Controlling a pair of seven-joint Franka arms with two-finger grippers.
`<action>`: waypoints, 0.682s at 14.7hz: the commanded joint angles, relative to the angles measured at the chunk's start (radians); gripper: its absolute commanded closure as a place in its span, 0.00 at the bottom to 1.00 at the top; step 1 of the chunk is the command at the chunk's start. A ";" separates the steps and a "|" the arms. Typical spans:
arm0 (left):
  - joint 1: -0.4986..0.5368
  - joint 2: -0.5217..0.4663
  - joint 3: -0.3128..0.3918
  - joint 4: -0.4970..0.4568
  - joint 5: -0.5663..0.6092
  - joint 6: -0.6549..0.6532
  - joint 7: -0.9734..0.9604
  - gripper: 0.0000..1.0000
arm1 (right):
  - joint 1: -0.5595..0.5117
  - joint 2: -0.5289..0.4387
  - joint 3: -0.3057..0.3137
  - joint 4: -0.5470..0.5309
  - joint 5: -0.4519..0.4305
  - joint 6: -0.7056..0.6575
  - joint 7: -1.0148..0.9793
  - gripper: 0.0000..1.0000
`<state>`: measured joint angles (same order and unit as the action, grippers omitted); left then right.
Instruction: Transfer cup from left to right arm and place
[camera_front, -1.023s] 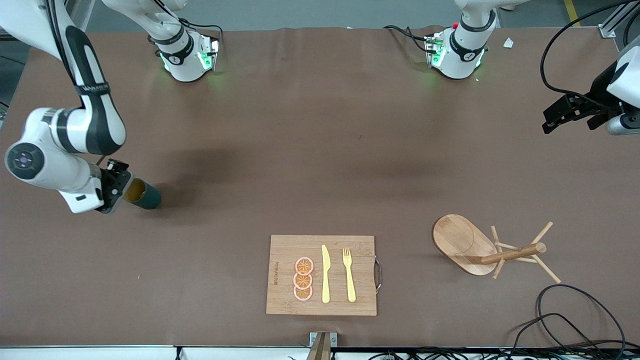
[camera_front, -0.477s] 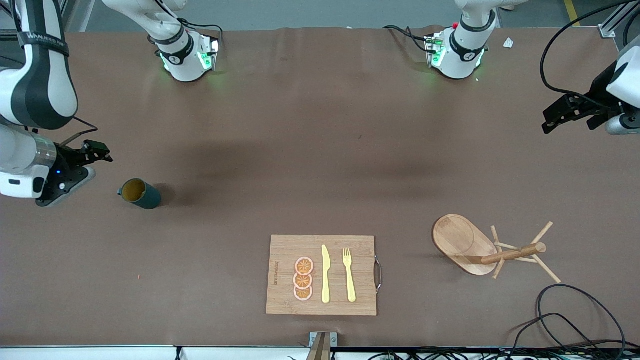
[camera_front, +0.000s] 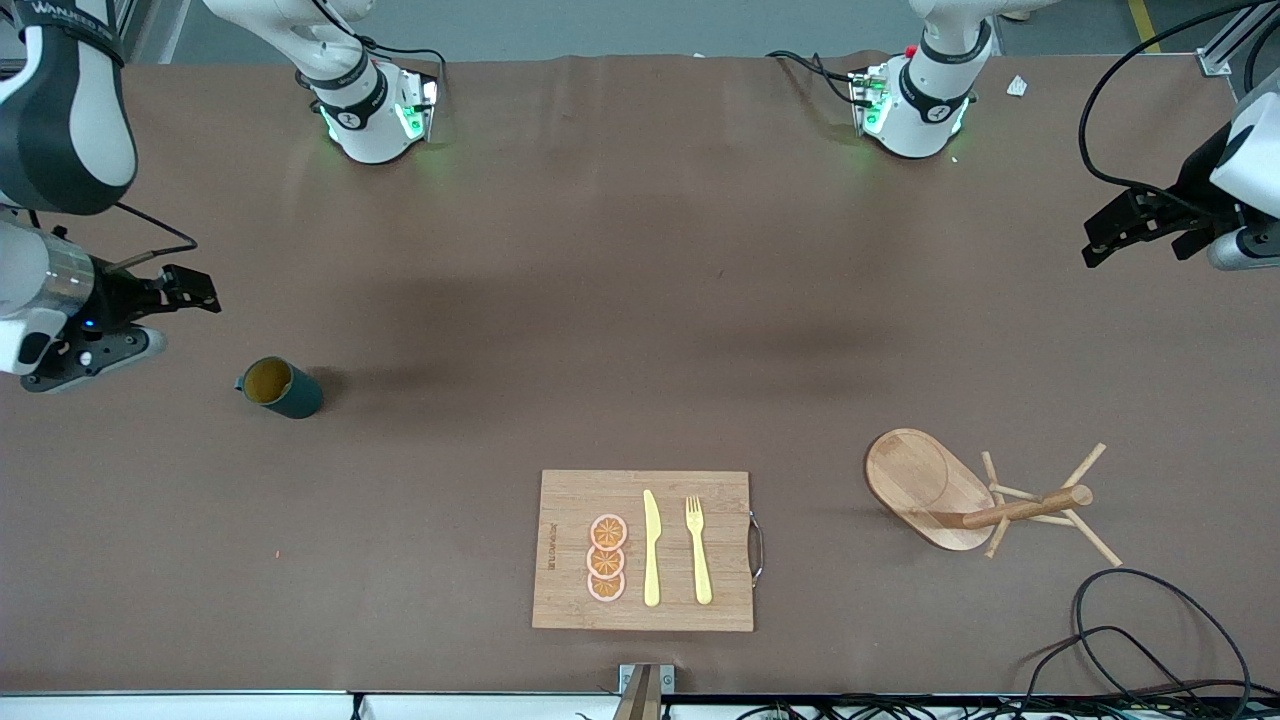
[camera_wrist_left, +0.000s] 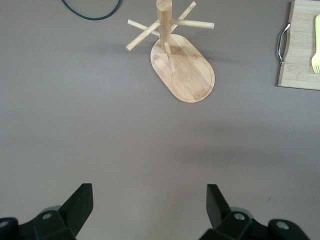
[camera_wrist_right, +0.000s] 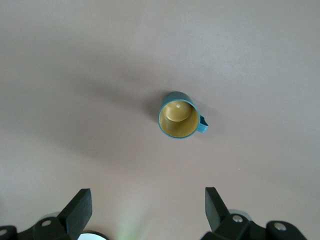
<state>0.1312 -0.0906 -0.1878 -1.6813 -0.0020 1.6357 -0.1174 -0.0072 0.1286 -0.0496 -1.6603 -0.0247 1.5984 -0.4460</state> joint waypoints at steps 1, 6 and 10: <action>0.002 -0.014 -0.004 -0.012 0.002 0.010 0.012 0.00 | -0.010 -0.010 -0.006 0.056 0.005 -0.055 0.035 0.00; 0.004 -0.015 -0.004 -0.011 0.000 0.010 0.015 0.00 | -0.049 -0.004 -0.010 0.158 0.005 -0.130 0.174 0.00; 0.005 -0.014 -0.004 -0.002 0.002 0.006 0.022 0.00 | -0.053 -0.004 -0.004 0.207 -0.011 -0.175 0.222 0.00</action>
<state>0.1310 -0.0906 -0.1883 -1.6813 -0.0020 1.6357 -0.1147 -0.0542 0.1276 -0.0723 -1.4763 -0.0254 1.4607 -0.2748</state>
